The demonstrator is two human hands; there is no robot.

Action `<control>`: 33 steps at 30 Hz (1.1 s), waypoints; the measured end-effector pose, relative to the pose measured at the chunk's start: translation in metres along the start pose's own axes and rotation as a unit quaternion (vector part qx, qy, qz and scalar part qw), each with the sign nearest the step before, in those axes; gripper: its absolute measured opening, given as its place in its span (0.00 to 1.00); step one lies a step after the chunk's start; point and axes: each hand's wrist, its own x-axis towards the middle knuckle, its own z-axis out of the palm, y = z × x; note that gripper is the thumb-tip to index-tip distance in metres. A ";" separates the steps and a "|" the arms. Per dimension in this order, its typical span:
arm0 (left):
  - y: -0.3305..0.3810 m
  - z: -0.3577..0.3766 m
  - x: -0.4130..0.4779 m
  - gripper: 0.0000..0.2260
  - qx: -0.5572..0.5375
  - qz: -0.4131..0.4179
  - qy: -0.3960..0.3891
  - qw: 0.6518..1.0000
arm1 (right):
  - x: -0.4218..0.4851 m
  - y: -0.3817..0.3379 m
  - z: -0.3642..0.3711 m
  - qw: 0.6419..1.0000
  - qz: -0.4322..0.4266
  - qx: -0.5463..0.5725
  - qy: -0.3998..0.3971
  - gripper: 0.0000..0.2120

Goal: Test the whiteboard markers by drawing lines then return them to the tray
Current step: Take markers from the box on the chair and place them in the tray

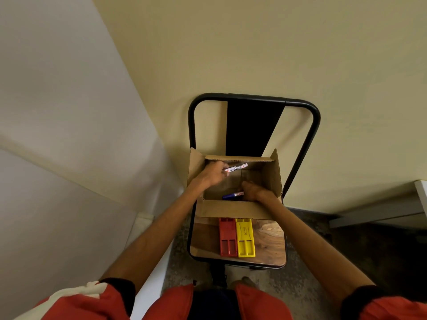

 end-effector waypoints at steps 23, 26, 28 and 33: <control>0.047 -0.013 -0.063 0.11 -0.029 -0.020 0.141 0.989 | -0.084 -0.011 -0.023 0.939 -0.189 -0.141 0.252 0.12; 0.045 -0.010 -0.087 0.12 -0.046 -0.044 0.181 0.981 | -0.100 -0.010 -0.021 0.928 -0.238 -0.140 0.251 0.11; 0.043 -0.007 -0.111 0.11 -0.081 -0.042 0.216 0.972 | -0.110 -0.011 -0.017 0.920 -0.259 -0.134 0.263 0.11; 0.028 0.013 -0.183 0.08 -0.129 -0.092 0.325 0.932 | -0.133 -0.028 0.001 0.891 -0.325 -0.112 0.296 0.09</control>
